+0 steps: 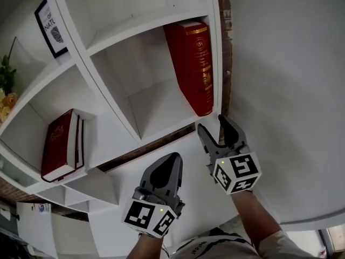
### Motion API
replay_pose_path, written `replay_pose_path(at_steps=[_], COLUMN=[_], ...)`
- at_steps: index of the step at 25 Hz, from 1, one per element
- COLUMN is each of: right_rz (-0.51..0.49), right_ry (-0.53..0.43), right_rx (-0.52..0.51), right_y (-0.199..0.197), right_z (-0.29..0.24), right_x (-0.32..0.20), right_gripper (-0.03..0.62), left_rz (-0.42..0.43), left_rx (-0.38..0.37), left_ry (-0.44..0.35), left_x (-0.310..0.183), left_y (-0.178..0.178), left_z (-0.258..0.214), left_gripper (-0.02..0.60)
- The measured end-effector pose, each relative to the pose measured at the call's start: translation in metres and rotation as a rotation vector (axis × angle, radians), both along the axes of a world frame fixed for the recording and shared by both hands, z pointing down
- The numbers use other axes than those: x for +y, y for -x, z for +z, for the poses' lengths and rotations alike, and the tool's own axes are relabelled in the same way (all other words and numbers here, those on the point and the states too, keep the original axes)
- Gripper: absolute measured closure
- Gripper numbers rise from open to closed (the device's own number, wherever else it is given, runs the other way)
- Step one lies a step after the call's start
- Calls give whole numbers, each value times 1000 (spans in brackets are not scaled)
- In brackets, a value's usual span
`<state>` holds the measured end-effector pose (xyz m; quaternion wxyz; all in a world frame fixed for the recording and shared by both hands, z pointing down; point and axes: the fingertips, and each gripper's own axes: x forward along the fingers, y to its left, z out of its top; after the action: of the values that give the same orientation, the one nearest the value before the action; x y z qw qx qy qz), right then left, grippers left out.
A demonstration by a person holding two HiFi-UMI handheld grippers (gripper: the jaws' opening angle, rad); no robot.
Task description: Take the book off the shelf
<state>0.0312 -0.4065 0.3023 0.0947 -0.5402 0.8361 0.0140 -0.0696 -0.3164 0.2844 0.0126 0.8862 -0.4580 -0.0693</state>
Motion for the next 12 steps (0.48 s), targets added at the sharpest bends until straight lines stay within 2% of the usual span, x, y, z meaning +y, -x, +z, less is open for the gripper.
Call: replay_pose_path(at_steps=[6,12], right_rz=[20,92], right_ry=[-22,-111], right_rx=[29,103], right_y=[1,13], right_z=[0,-7], right_x=[-40,-53], right_gripper=[318,316], left_rz=[-56,-98], left_rx=[-21,-35], left_ry=[27,32], left_x=[-21,-31], left_y=[3,10], left_z=[6,9], left_gripper=[571,571])
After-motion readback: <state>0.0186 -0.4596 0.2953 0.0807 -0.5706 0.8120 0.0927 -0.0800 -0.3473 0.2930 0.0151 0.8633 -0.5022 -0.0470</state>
